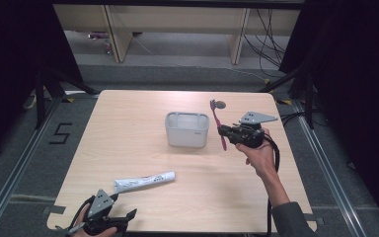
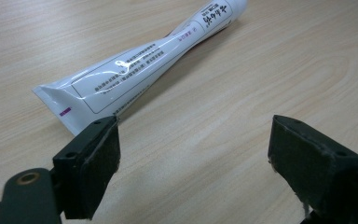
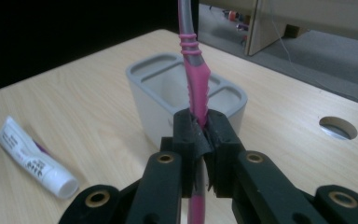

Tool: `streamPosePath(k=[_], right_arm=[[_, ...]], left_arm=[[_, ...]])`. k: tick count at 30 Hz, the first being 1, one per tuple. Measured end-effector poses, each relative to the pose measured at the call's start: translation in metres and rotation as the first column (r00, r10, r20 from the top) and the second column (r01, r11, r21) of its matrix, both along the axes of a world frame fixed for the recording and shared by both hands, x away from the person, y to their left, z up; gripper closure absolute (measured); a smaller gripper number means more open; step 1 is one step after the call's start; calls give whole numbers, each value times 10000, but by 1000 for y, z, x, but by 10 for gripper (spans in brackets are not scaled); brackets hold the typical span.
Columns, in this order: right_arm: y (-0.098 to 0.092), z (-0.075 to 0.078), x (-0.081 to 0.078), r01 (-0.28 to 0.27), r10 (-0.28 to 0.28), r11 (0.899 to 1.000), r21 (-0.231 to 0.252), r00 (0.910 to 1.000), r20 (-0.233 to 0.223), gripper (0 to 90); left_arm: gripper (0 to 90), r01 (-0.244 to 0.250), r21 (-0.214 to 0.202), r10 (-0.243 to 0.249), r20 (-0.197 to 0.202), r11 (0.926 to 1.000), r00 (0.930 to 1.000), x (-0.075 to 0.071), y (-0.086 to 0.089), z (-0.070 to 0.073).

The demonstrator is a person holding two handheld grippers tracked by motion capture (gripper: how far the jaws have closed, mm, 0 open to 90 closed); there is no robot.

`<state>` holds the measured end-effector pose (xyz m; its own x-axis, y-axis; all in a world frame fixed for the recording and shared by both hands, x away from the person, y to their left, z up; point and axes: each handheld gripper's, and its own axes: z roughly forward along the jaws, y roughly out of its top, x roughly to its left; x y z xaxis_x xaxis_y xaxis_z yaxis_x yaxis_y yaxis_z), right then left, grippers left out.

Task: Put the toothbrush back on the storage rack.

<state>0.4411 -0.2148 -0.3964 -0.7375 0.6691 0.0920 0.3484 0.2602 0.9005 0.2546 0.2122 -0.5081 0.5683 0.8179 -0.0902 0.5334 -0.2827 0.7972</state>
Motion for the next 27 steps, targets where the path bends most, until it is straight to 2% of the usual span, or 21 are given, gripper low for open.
streamPosePath(k=[1,2,5,6,7,10,12,19,20,21,22,26,27], right_arm=[[0,2,0,179,-179,9998,43,9998,-36,835],[2,3,4,120,-123,9998,167,9998,154,835],[4,5,6,220,-222,9994,256,9997,72,835],[5,5,9,160,-168,9994,292,9995,271,835],[7,6,9,221,-226,9987,449,9997,113,835],[11,9,11,403,-404,9979,514,9992,5,835],[13,11,16,232,-246,9982,551,9994,248,834],[23,21,24,482,-506,9955,820,9984,271,834],[24,22,27,508,-547,9952,834,9975,453,835],[25,23,28,503,-535,9949,879,9980,346,835],[26,24,32,476,-526,9944,948,9973,511,835],[30,27,38,732,-765,9914,1086,9967,266,835],[31,27,41,720,-771,9908,1148,9962,410,835]], left_arm=[[163,6,7,-6,-2,10000,10000,0,0,0],[163,10,-3,-10,-10,10000,10000,0,0,0],[163,-20,58,20,-31,10000,10000,0,0,1],[163,-3,31,3,-18,10000,10000,0,0,0],[163,-21,80,21,-43,10000,10000,0,0,1],[163,-26,4,26,-32,10000,10000,0,0,1],[163,42,93,-42,-53,9999,10000,0,1,1],[163,0,-82,-1,-35,10000,10000,0,0,1],[163,18,-32,-18,-44,10000,10000,0,0,1],[163,30,33,-30,-56,10000,10000,0,0,1],[163,21,84,-20,-84,10000,10000,0,0,2],[163,33,41,-33,-62,10000,10000,0,0,1],[163,29,33,-28,-65,10000,10000,0,0,1]])
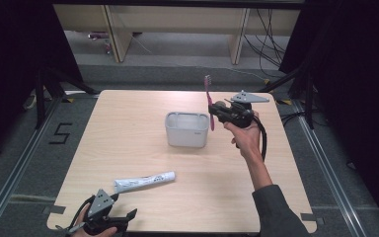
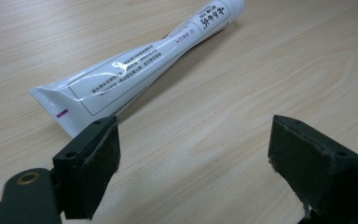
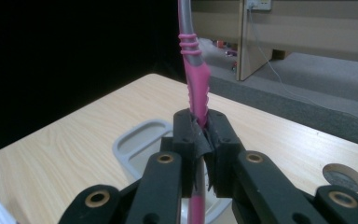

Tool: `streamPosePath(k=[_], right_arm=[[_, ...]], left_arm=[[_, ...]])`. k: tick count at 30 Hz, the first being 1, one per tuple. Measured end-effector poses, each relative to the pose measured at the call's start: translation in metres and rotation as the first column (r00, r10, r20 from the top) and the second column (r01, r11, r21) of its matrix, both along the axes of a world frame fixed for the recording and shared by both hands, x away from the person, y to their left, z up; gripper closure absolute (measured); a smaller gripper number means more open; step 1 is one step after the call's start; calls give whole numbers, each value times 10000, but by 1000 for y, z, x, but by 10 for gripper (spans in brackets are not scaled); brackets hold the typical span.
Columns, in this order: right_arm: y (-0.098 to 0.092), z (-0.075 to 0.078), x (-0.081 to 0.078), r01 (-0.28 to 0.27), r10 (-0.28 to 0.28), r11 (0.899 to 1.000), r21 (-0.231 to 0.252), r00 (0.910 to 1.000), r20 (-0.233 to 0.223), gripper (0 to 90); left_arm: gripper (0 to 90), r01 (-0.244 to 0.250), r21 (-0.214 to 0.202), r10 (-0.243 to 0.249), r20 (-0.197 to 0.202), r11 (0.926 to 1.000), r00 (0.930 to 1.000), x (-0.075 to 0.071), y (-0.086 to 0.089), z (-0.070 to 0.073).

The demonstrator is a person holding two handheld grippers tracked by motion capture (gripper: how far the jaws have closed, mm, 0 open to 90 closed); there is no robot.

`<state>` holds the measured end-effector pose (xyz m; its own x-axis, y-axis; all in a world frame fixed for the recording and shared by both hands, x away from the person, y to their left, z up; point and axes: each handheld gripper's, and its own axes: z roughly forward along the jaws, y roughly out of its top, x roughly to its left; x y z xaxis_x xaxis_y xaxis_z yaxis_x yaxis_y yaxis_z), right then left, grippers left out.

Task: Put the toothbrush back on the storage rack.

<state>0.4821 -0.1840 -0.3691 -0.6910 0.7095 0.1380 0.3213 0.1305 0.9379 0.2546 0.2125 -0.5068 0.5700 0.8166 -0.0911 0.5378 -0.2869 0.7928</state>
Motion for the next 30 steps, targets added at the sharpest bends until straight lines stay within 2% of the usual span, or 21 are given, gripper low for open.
streamPosePath(k=[1,2,3,6,8,10,12,15,18,19,20,23,24,25,26,30], right_arm=[[0,0,3,85,-84,9999,-85,9999,132,835],[2,1,3,90,-86,9999,136,9996,-275,835],[4,0,8,86,-84,9998,153,9999,-115,835],[7,1,12,165,-164,9998,135,9998,-69,835],[10,0,15,262,-255,9991,319,9994,-212,835],[13,-3,20,369,-364,9986,368,9992,-146,835],[16,-7,23,441,-424,9981,421,9983,-406,835],[19,-13,29,637,-615,9969,471,9969,-486,834],[21,-19,33,757,-747,9967,282,9966,-351,834],[23,-20,34,783,-757,9960,438,9954,-587,834],[22,-22,36,851,-840,9959,310,9958,-362,834],[24,-25,38,950,-920,9945,433,9935,-669,834],[24,-27,39,994,-967,9941,423,9934,-620,834],[25,-27,38,1160,-1109,9919,527,9897,-910,834],[24,-29,41,1104,-1072,9929,434,9918,-699,833],[24,-34,43,1311,-1273,9905,427,9885,-819,833]], left_arm=[[163,2,8,-2,-8,10000,10000,0,0,0],[163,15,18,-15,-6,10000,10000,0,0,0],[163,47,-44,-47,2,10000,10000,0,0,0],[163,51,-49,-51,7,10000,10000,0,0,0],[163,22,-106,-22,24,9999,10000,0,0,0],[163,51,-65,-51,21,10000,10000,0,0,0],[163,57,-94,-57,41,9999,10000,0,0,0],[163,31,-147,-30,42,9999,10000,0,0,0],[163,52,-138,-51,46,9999,10000,-1,0,0],[163,45,-150,-44,53,9999,10000,-1,0,0],[163,11,-117,-10,50,9999,10000,-1,0,1],[163,40,-64,-40,28,10000,10000,-1,1,1],[163,28,-89,-28,30,10000,10000,-1,0,1],[163,58,-90,-58,21,9999,10000,-1,1,1],[163,71,-101,-71,21,9999,10000,-1,1,1],[163,134,-16,-134,25,9999,9999,-2,2,1]])
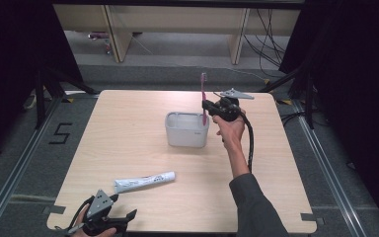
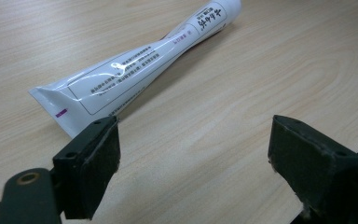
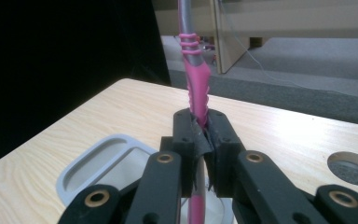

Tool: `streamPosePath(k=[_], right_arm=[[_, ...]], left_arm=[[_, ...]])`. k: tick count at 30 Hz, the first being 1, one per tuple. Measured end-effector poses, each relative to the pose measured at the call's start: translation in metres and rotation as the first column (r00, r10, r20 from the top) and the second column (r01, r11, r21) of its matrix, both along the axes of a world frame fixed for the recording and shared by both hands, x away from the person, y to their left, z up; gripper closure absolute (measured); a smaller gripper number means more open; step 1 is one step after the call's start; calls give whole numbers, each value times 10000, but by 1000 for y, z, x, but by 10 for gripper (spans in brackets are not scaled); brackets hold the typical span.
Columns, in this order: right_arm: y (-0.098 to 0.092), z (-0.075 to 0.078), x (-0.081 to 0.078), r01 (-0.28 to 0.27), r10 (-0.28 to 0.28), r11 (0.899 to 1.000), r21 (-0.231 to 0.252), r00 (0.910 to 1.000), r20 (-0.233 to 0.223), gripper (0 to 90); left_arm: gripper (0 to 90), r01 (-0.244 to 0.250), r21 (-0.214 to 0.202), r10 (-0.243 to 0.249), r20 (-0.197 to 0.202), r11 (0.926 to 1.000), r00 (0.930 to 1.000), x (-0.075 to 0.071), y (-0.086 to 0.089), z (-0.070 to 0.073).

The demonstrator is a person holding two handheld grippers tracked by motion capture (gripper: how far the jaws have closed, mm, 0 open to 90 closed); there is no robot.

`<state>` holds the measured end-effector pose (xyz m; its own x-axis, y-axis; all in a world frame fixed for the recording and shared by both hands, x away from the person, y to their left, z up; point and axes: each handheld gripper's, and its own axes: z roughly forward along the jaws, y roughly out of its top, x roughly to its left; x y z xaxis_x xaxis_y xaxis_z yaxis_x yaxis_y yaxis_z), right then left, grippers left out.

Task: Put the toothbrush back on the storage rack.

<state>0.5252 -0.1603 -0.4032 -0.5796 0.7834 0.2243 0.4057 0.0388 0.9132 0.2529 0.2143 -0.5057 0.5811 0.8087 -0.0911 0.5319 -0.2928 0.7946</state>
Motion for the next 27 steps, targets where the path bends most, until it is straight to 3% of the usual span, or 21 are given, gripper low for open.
streamPosePath(k=[3,4,5,6,9,10,11,13,14,16,27], right_arm=[[1,-3,0,203,-203,9998,-3,9997,-154,833],[0,-6,2,170,-171,9998,-32,9998,-36,833],[0,-7,1,222,-221,9997,61,9996,-201,833],[-1,-9,3,197,-198,9998,-94,9998,-83,833],[-1,-13,3,359,-358,9994,15,9989,-297,833],[-2,-15,5,310,-313,9994,-137,9993,-183,832],[-1,-16,4,341,-339,9994,33,9986,-417,832],[0,-16,4,335,-335,9994,4,9987,-384,831],[0,-17,5,257,-260,9996,-134,9994,-225,831],[2,-17,5,267,-269,9996,-40,9990,-370,830],[4,-24,5,400,-409,9990,-182,9978,-520,818]], left_arm=[[163,12,150,-12,-15,9999,10000,0,1,0],[163,-93,-199,94,17,9998,10000,-1,-2,-1],[163,-79,-202,79,21,9998,10000,-1,-2,-1],[163,-80,-213,81,25,9997,10000,-1,-2,-1],[163,75,73,-74,-31,9999,10000,-1,0,0],[163,65,72,-65,-32,10000,10000,-1,0,0],[163,69,72,-69,-38,9999,10000,-1,0,0],[163,75,52,-75,-41,10000,10000,-1,0,0],[163,56,32,-56,-43,10000,10000,-1,0,0],[163,-82,-272,82,-8,9996,10000,-1,-2,-1],[163,0,-110,0,0,9999,10000,-1,-2,-1]])
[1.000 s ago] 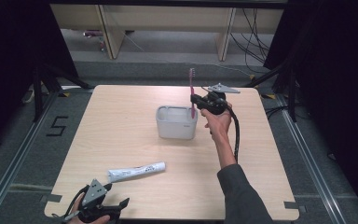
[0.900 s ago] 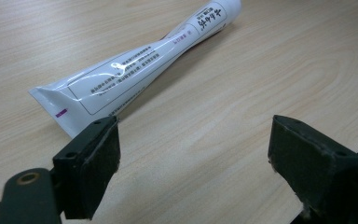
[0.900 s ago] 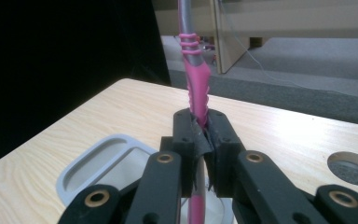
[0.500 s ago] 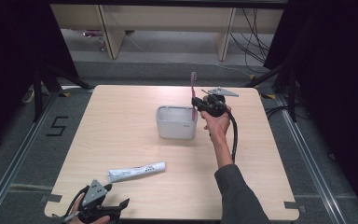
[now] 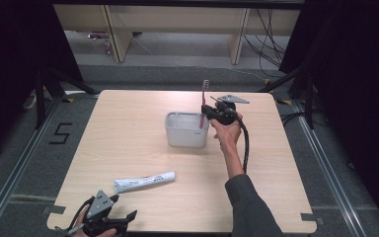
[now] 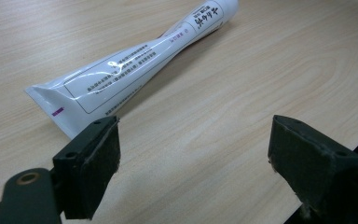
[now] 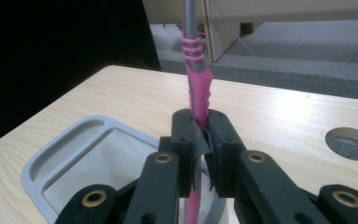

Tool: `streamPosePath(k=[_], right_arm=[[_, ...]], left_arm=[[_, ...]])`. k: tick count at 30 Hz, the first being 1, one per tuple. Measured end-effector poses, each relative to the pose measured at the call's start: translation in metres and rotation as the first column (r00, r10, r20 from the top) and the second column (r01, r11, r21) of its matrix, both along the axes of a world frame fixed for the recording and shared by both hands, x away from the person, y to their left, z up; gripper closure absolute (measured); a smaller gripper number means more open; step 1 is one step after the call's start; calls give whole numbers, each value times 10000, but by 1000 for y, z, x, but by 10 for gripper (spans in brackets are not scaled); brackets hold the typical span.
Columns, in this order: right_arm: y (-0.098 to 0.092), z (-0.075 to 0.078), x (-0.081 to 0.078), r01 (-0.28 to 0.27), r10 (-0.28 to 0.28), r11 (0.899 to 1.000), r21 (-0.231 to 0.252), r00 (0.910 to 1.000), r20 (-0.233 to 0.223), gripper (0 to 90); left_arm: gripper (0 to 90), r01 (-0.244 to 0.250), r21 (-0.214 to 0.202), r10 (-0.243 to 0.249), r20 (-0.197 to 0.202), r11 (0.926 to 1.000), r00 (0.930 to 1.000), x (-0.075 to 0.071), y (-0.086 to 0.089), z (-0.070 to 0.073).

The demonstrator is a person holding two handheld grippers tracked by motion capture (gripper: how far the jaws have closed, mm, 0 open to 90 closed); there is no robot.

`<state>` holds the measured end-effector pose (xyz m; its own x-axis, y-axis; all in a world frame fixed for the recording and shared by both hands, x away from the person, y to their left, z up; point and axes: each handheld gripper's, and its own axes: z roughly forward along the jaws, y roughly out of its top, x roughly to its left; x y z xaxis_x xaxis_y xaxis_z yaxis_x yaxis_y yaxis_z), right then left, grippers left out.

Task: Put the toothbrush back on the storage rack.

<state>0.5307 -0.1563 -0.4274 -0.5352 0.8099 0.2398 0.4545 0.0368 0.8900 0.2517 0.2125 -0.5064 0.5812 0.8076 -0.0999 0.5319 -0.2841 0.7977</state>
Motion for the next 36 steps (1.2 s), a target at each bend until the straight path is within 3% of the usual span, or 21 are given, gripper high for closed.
streamPosePath(k=[2,3,4,17,22,24,26,30,36], right_arm=[[0,-1,0,126,-126,9999,-72,9999,66,817],[-2,-2,0,81,-79,9998,-167,9999,146,816],[0,-2,-1,111,-111,9999,48,9999,-104,817],[-6,-4,-2,104,-99,9992,-391,9999,140,788],[-4,-3,-3,72,-72,9996,-266,10000,19,775],[-1,-3,-5,190,-193,9997,-173,9996,-181,742],[-3,-3,-5,31,-29,9988,-491,10000,40,706],[-5,1,-10,-8,10,9993,-370,10000,64,577],[-10,7,-18,-205,210,9988,-437,9997,102,527]], left_arm=[[163,4,10,-4,7,10000,10000,0,0,0],[163,162,276,-161,-25,9995,9999,0,2,1],[163,145,256,-144,-25,9996,9999,0,2,1],[163,164,276,-164,-27,9995,9999,0,2,1],[163,161,278,-161,-21,9995,9999,0,2,1],[163,97,231,-97,-10,9997,10000,0,1,1],[163,-18,49,18,20,10000,10000,0,0,0],[163,58,214,-58,5,9998,10000,0,1,1],[163,132,338,-132,-28,9993,9999,0,2,1]])
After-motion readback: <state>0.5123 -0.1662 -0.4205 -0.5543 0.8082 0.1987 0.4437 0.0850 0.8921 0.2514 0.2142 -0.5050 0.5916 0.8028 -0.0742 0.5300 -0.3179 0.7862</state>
